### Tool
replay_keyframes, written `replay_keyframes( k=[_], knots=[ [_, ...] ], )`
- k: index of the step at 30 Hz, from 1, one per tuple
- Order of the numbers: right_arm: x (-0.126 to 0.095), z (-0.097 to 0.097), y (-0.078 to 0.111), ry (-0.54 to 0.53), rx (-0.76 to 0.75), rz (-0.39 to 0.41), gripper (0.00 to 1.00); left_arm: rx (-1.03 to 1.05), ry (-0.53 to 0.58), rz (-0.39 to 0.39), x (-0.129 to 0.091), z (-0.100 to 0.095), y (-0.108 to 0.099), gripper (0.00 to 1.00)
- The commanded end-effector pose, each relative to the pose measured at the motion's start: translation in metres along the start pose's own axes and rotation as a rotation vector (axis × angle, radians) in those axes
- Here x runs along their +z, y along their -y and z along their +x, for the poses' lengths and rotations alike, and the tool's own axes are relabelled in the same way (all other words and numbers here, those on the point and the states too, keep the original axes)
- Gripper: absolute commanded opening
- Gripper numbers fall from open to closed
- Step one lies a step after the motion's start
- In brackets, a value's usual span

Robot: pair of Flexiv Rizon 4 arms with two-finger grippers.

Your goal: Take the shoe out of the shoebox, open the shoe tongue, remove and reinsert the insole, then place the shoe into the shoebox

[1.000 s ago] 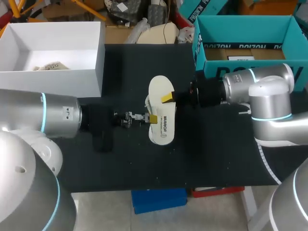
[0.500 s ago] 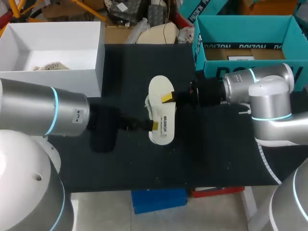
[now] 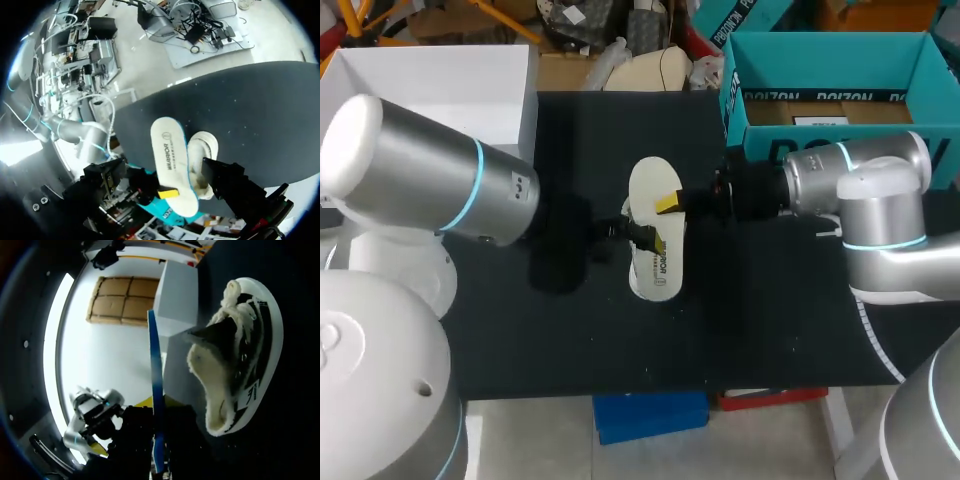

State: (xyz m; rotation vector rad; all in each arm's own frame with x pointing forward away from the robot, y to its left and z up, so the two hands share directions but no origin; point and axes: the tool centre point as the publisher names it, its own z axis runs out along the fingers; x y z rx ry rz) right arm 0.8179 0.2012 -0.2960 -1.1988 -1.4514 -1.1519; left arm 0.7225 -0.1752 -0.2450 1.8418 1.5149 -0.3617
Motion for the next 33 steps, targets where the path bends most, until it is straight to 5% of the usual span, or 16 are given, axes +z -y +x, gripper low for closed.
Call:
replay_keyframes(
  k=[1, 15, 22, 33],
  knots=[
    [0.001, 0.000, 0.000, 0.000, 0.000, -0.001, 0.00, -0.126, -0.863, 0.077, 0.002, -0.006, 0.000, 1.00],
    [0.001, 0.000, 0.000, 0.000, 0.000, -0.001, 0.00, -0.126, -0.863, 0.077, 0.002, -0.006, 0.000, 1.00],
    [0.001, 0.000, 0.000, 0.000, 0.000, -0.001, 0.00, -0.179, -0.870, 0.170, 0.010, -0.014, 0.004, 1.00],
    [0.001, 0.000, 0.000, 0.000, 0.000, -0.001, 0.00, -0.194, -0.924, 0.145, 0.016, -0.015, 0.003, 1.00]
  ],
)
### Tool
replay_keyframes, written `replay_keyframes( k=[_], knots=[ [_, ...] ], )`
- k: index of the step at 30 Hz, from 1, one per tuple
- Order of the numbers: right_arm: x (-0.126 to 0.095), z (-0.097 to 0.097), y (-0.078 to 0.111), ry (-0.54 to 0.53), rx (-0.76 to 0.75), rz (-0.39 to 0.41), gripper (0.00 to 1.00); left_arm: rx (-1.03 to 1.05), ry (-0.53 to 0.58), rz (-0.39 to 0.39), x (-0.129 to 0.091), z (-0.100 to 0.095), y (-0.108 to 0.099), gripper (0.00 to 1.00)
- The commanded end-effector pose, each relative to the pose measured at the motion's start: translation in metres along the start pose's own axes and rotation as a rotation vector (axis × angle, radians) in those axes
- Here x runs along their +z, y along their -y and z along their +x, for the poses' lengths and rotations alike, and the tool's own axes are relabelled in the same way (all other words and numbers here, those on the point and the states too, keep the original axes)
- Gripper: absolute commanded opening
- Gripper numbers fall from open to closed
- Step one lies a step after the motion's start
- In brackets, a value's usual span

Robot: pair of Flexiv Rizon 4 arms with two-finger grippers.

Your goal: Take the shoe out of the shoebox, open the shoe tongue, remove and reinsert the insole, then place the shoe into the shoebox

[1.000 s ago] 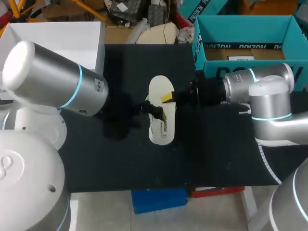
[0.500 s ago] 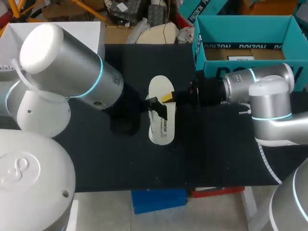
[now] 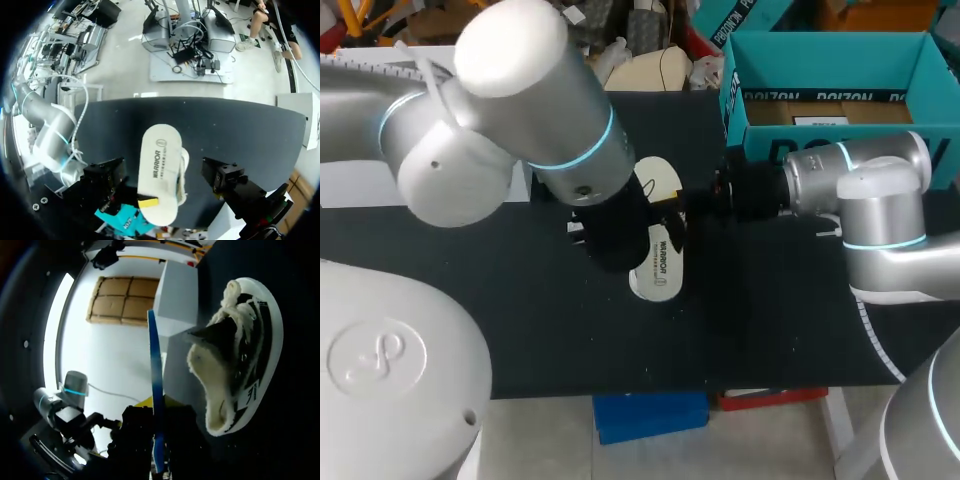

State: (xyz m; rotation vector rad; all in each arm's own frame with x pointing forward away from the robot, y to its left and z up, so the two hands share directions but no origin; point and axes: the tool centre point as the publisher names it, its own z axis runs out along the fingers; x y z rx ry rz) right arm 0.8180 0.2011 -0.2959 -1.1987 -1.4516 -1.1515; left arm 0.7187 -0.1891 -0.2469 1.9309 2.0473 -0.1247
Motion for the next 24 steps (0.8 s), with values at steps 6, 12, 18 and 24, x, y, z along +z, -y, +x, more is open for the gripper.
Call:
replay_keyframes(
  k=[6, 12, 18, 24],
  knots=[
    [0.0009, -0.0003, 0.0001, 0.000, 0.000, -0.001, 0.00, -0.004, -0.427, -0.017, 0.0039, -0.0063, 0.0008, 1.00],
    [0.0009, -0.0003, 0.0001, 0.000, 0.000, -0.001, 0.00, -0.015, -0.339, -0.021, 0.0013, -0.0039, 0.0022, 1.00],
    [0.0009, -0.0003, 0.0001, 0.000, 0.000, -0.001, 0.00, -0.022, -0.263, -0.050, -0.0007, -0.0014, 0.0010, 1.00],
    [0.0009, -0.0003, 0.0001, 0.000, 0.000, -0.001, 0.00, -0.023, -0.221, -0.073, -0.0025, -0.0034, -0.0066, 1.00]
  ],
)
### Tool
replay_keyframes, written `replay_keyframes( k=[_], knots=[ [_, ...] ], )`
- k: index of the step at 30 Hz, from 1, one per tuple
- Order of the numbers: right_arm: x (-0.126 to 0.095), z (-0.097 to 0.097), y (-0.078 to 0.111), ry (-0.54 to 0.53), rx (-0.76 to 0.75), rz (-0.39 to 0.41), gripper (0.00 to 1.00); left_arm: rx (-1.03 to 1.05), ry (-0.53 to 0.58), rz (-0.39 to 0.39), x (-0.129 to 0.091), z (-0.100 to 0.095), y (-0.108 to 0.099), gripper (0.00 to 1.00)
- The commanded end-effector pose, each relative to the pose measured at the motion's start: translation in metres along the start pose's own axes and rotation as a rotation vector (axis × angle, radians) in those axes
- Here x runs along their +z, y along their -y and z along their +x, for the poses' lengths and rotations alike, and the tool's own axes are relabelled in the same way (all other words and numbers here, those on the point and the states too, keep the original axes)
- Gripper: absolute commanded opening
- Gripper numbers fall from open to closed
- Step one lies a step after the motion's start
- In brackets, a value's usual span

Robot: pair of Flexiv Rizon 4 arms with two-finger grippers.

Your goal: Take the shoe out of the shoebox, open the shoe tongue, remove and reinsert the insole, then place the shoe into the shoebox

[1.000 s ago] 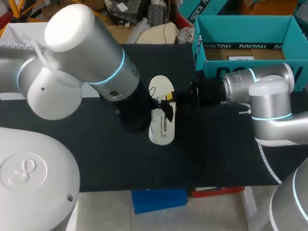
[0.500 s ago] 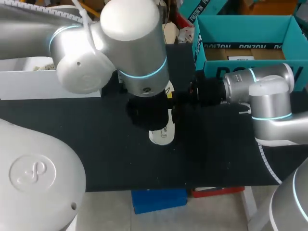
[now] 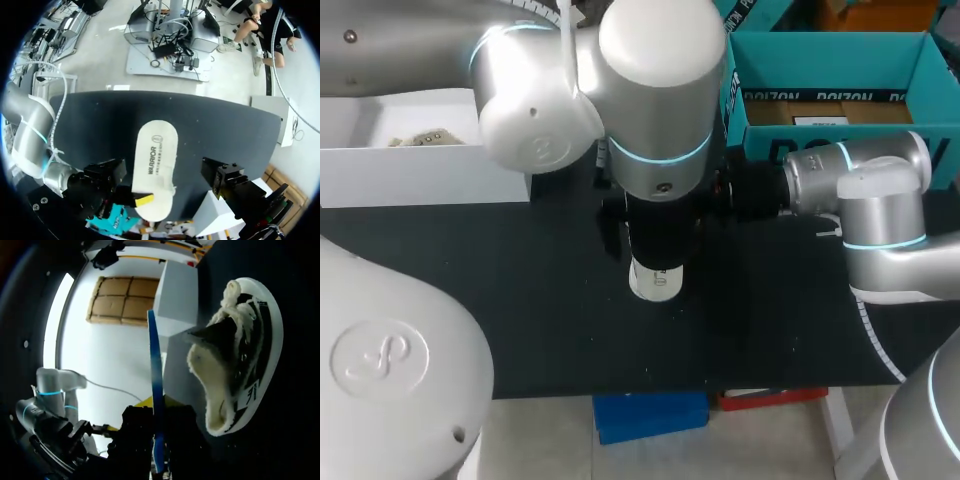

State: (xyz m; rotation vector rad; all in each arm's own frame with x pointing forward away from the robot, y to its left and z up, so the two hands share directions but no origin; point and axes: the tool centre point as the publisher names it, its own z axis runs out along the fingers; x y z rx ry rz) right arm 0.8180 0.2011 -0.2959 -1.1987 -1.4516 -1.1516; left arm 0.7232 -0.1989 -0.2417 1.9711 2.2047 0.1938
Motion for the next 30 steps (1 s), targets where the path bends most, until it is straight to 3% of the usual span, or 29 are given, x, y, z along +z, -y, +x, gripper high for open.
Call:
replay_keyframes(
  k=[1, 16, 30],
  knots=[
    [0.001, 0.000, 0.000, 0.000, 0.000, -0.001, 0.00, -0.003, 0.039, -0.010, 0.001, 0.007, -0.005, 1.00],
    [0.001, 0.000, 0.000, 0.000, 0.000, -0.001, 0.00, -0.038, 0.077, -0.022, -0.002, -0.002, -0.063, 1.00],
    [0.001, 0.000, 0.000, 0.000, 0.000, -0.001, 0.00, -0.062, 0.111, -0.036, -0.001, -0.007, -0.155, 1.00]
  ],
)
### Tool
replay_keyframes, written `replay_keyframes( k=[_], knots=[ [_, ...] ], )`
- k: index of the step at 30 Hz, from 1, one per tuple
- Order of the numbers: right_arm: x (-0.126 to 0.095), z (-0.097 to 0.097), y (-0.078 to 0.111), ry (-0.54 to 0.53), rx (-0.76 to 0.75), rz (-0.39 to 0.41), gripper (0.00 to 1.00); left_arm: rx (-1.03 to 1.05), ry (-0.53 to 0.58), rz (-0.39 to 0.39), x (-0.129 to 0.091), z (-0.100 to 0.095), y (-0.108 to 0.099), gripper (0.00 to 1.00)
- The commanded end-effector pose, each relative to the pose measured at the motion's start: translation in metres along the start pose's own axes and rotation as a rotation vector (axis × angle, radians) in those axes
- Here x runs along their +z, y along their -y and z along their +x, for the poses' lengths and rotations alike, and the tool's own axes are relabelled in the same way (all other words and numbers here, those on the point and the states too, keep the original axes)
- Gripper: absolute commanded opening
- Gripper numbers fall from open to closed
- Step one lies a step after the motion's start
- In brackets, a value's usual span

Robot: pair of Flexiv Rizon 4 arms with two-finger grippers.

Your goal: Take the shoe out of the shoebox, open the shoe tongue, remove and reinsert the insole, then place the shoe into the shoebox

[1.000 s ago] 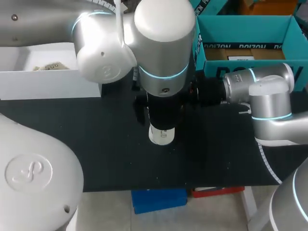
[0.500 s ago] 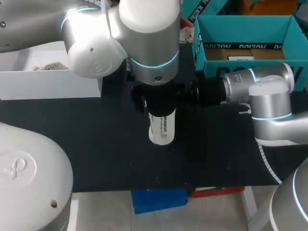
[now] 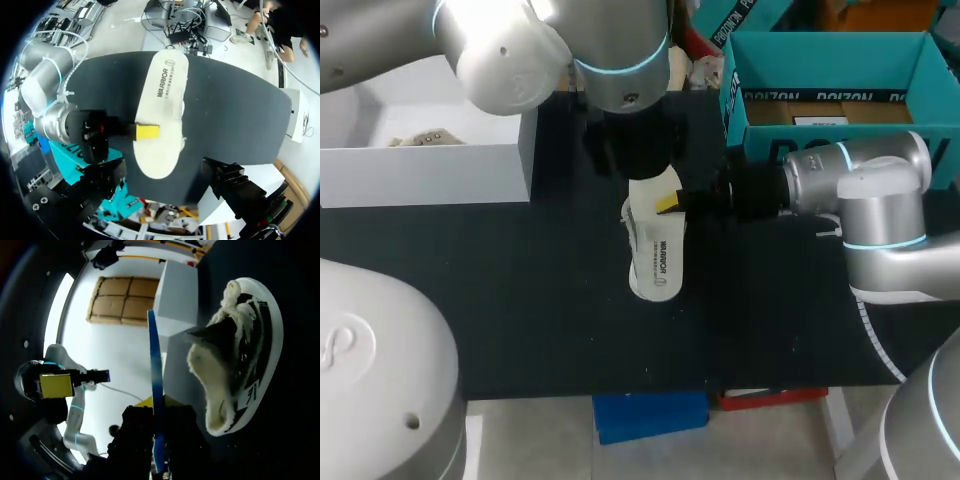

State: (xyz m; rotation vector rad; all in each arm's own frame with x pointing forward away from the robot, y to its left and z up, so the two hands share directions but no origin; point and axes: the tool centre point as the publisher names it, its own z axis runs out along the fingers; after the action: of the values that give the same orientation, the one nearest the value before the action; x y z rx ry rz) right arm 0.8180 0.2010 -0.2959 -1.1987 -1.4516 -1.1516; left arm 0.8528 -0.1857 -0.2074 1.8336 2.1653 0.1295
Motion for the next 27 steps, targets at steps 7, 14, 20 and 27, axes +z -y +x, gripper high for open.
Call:
replay_keyframes(
  k=[7, 14, 20, 27],
  knots=[
    [0.001, 0.000, 0.000, 0.000, 0.000, -0.001, 0.00, 0.011, 0.009, 0.016, 0.013, -0.011, -0.042, 1.00],
    [0.001, 0.000, 0.000, 0.000, 0.000, -0.001, 0.00, 0.010, 0.031, 0.064, 0.021, -0.009, -0.046, 1.00],
    [0.001, 0.000, 0.000, 0.000, 0.000, -0.001, 0.00, 0.070, 0.010, 0.074, 0.018, 0.000, -0.032, 1.00],
    [0.001, 0.000, 0.000, 0.000, 0.000, -0.001, 0.00, 0.147, -0.012, 0.060, 0.009, 0.012, 0.006, 1.00]
  ],
)
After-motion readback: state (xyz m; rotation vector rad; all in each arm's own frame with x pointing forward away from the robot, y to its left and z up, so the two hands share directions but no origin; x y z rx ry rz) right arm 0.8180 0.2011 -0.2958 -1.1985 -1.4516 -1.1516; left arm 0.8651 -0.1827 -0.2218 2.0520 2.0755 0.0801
